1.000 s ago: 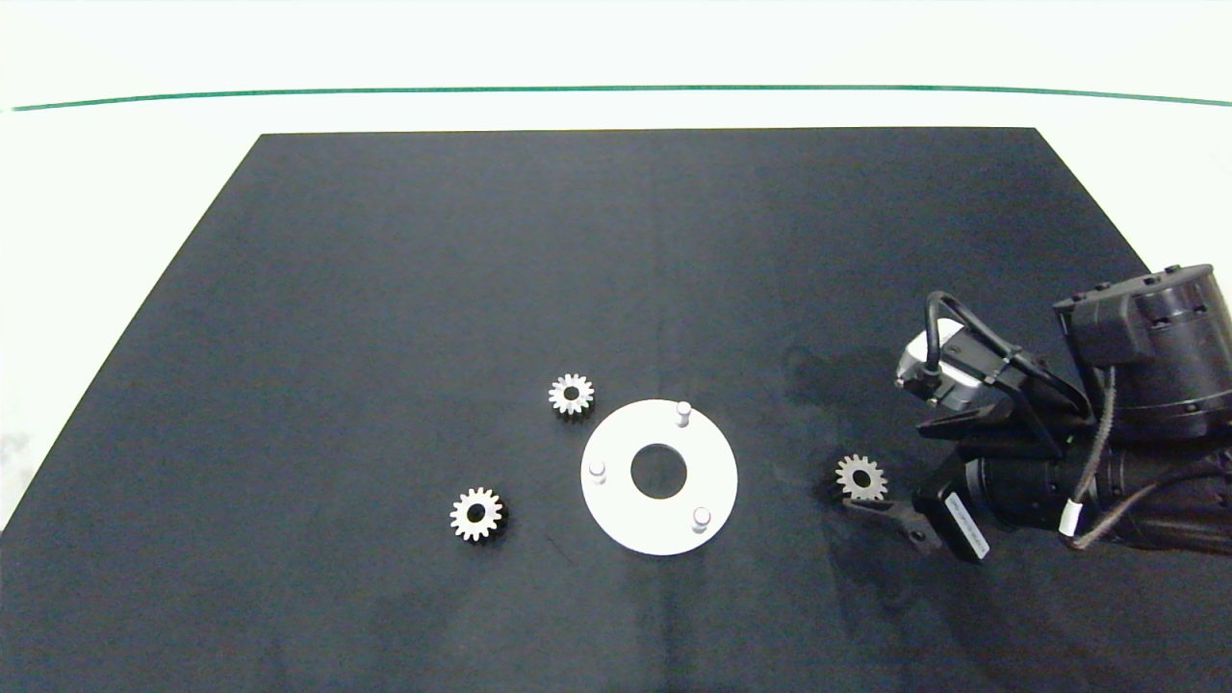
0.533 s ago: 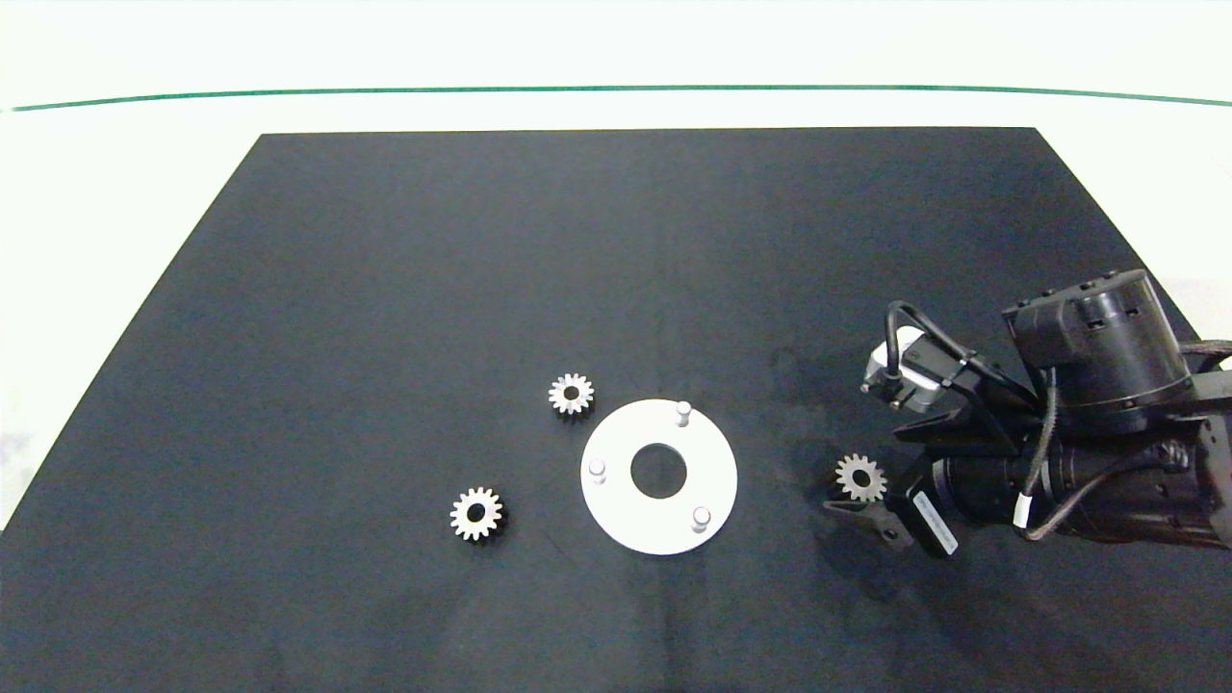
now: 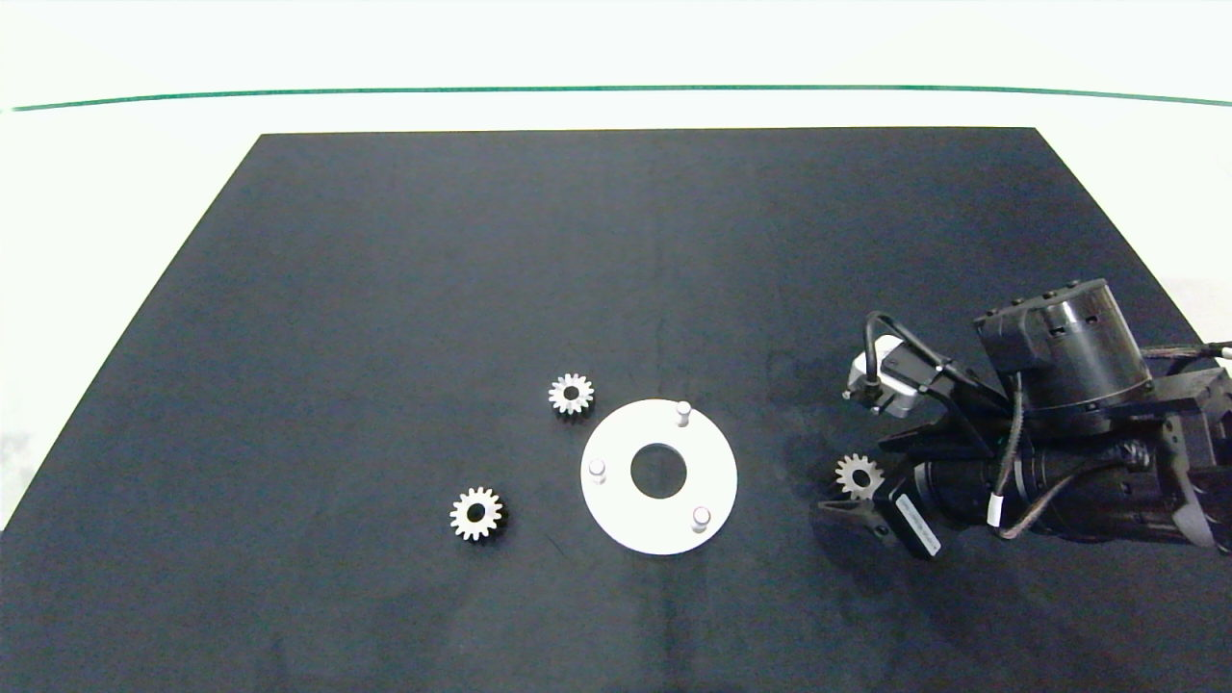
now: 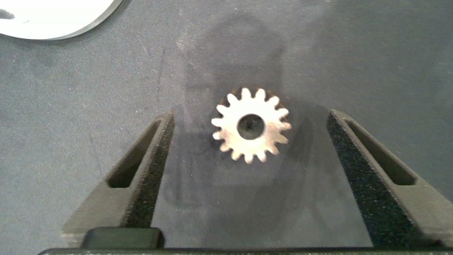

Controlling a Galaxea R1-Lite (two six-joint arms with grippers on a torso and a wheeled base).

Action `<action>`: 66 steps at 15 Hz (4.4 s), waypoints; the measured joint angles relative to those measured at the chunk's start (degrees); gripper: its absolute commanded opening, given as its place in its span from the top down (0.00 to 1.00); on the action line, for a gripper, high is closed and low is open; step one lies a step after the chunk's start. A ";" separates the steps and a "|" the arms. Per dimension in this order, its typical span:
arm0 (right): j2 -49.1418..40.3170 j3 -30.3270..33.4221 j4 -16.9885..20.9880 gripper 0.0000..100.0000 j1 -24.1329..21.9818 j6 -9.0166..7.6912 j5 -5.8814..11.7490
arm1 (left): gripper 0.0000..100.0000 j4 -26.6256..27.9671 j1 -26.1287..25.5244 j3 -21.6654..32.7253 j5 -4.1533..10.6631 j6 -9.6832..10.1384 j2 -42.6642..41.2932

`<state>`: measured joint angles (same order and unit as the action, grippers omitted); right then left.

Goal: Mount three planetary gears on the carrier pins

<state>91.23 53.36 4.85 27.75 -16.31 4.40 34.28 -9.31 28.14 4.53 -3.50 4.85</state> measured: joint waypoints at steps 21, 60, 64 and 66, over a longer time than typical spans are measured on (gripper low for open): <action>2.34 1.27 0.11 0.60 0.33 0.17 0.00 | 0.00 -0.02 -0.18 1.33 -0.33 0.26 0.00; 7.98 17.47 10.28 0.87 23.38 1.24 9.26 | 0.00 0.00 -0.27 2.49 -0.44 0.15 0.00; 9.59 17.81 10.36 0.87 23.44 1.21 9.51 | 0.00 0.02 -0.27 2.78 -0.44 0.17 0.00; 10.19 17.83 10.34 0.87 23.25 1.21 9.62 | 0.00 6.05 -0.27 2.84 -0.46 0.17 0.00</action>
<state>101.43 71.19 15.19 50.99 -15.10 14.02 40.33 -9.58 30.98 4.07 -3.33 4.85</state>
